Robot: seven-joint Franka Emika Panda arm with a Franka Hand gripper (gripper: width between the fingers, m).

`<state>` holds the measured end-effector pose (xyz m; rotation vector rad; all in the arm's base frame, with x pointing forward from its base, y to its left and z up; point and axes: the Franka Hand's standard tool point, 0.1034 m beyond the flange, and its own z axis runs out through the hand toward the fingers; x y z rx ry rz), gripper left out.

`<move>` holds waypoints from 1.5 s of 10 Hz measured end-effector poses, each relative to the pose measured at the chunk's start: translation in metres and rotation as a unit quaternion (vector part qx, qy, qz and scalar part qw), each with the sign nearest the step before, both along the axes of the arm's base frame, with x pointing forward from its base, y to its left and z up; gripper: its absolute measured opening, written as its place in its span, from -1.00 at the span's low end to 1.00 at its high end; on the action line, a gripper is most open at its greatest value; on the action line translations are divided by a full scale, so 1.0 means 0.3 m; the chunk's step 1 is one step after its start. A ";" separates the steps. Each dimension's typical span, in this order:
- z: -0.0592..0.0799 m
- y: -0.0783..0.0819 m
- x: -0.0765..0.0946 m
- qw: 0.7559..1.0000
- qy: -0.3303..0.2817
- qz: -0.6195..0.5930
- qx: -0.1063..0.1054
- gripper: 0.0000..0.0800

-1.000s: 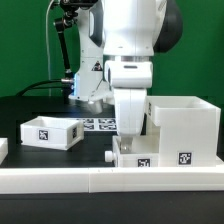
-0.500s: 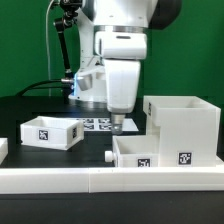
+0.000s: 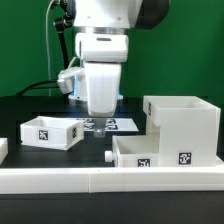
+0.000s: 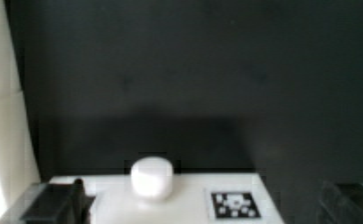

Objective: Assemble drawer

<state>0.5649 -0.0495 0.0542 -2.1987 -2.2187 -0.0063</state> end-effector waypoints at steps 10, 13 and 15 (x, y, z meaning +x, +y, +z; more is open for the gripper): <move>-0.092 0.039 0.047 0.995 0.005 -0.009 0.095 0.62; -0.104 0.121 0.060 0.995 0.004 -0.033 0.095 0.62; -0.105 0.118 0.059 0.995 0.004 -0.036 0.094 0.62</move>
Offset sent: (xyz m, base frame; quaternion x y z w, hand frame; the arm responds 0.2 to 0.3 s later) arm 0.0196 0.0200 0.0016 -0.0286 0.2166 -0.0231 0.9756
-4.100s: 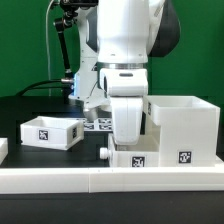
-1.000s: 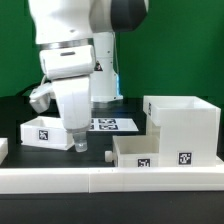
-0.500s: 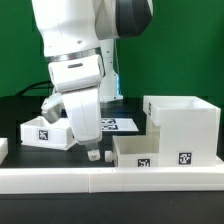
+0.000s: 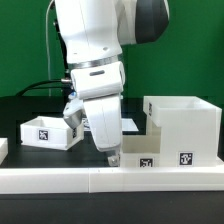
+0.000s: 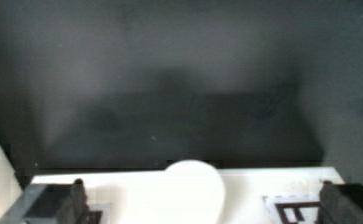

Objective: Assemble drawer

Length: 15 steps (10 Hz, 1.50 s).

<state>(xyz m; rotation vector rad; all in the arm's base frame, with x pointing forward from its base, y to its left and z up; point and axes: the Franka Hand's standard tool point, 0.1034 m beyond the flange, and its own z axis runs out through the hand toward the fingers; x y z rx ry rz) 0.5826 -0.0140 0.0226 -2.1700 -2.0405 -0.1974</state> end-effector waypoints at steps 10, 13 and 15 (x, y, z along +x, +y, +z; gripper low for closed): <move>-0.003 0.073 0.018 1.000 -0.020 0.019 -0.010 0.62; -0.004 0.078 0.018 1.000 -0.019 0.018 -0.013 0.62; -0.003 0.081 0.020 0.999 -0.020 0.021 -0.019 0.62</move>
Offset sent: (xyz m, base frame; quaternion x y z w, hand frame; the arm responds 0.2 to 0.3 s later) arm 0.0081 0.0283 -0.0019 0.0059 0.0109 -0.0361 0.9993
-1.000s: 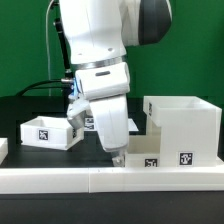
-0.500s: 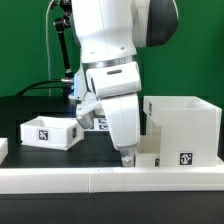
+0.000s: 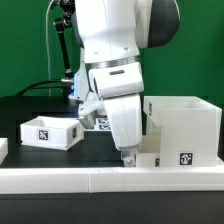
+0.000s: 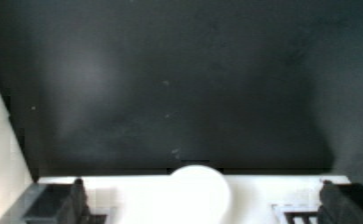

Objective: Assemble drawer

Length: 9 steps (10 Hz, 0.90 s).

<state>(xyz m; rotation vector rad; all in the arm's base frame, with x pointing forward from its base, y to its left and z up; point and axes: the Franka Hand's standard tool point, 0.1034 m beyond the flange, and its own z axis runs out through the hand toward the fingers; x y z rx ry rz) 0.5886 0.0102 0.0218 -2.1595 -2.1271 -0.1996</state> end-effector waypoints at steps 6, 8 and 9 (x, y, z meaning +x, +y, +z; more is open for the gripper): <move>-0.006 0.041 0.005 1.000 -0.010 0.028 -0.004 0.62; -0.010 0.068 0.004 0.999 -0.010 0.032 -0.002 0.62; -0.013 0.082 0.005 0.999 -0.006 0.035 -0.001 0.62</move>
Offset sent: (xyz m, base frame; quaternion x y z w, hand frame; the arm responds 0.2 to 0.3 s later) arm 0.0000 0.0000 0.0000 0.0000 0.0000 0.0000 1.0000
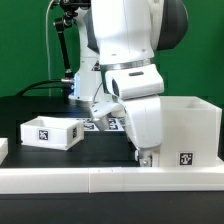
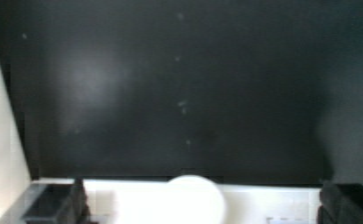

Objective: Assemble drawer

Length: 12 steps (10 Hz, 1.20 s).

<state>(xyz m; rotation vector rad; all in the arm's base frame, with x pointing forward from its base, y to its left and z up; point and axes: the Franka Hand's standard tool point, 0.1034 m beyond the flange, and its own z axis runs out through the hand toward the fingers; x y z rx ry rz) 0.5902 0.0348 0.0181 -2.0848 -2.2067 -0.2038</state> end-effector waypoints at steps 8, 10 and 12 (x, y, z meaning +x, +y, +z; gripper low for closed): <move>0.026 -0.184 -0.052 1.000 0.002 -0.022 -0.009 0.62; 0.059 -0.244 -0.120 0.999 0.002 -0.033 -0.017 0.62; 0.070 -0.288 -0.206 0.998 0.004 -0.053 -0.022 0.62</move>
Offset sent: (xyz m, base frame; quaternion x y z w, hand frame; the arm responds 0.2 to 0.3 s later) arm 0.0050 -0.0200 0.0024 0.0096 -0.0101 -0.0348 0.9993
